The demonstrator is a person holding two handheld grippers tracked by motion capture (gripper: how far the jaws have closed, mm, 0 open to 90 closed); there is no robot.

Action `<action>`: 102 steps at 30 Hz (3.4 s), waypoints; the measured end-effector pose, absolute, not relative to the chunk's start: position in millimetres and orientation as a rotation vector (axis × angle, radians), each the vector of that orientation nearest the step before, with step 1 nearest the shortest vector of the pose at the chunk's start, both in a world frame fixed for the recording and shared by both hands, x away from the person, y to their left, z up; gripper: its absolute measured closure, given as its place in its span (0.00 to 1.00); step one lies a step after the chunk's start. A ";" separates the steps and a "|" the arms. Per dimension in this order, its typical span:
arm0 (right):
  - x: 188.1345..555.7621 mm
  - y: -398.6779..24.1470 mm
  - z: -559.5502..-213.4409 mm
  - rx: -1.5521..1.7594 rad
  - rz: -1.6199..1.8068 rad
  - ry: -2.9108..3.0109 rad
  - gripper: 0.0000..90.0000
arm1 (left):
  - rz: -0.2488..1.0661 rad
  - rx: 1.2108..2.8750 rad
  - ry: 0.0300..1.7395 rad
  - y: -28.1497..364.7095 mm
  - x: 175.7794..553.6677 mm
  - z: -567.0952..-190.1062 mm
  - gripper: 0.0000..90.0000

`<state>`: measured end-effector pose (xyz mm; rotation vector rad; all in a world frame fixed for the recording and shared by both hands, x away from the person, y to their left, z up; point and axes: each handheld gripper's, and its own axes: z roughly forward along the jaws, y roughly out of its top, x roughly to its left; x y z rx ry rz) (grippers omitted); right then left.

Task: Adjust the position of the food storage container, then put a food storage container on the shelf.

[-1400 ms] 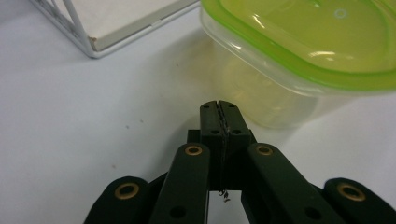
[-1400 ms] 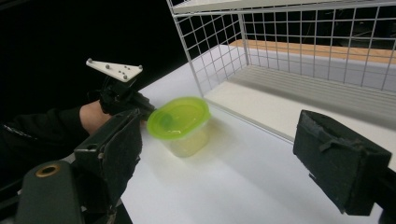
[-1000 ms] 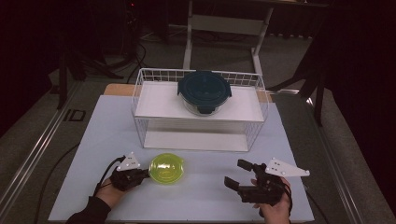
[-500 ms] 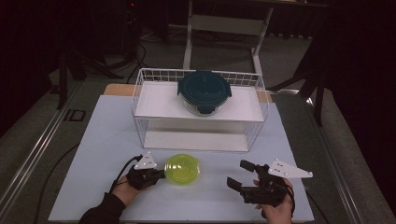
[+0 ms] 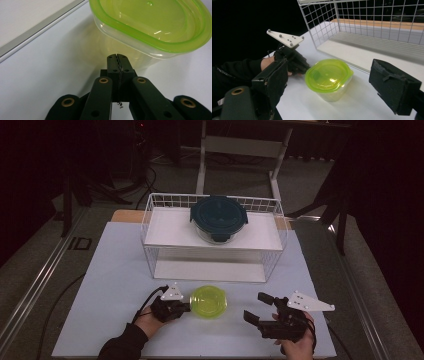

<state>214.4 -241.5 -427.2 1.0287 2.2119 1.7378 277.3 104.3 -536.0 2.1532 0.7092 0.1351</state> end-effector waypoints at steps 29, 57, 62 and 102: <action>216.4 -243.6 -432.3 1.031 1.712 2.215 0.19 | 0.199 2.040 0.731 118.0 272.5 -517.2 0.99; 232.9 -227.0 -444.7 0.963 1.602 2.234 0.13 | 0.073 1.837 0.708 119.6 253.3 -456.8 0.01; 239.2 -222.5 -447.8 0.958 1.583 2.257 0.13 | 0.081 1.844 0.726 109.3 257.1 -456.5 0.01; 305.7 -223.8 -500.8 1.900 1.422 2.476 0.58 | -0.333 1.809 1.221 85.4 301.8 -507.9 0.46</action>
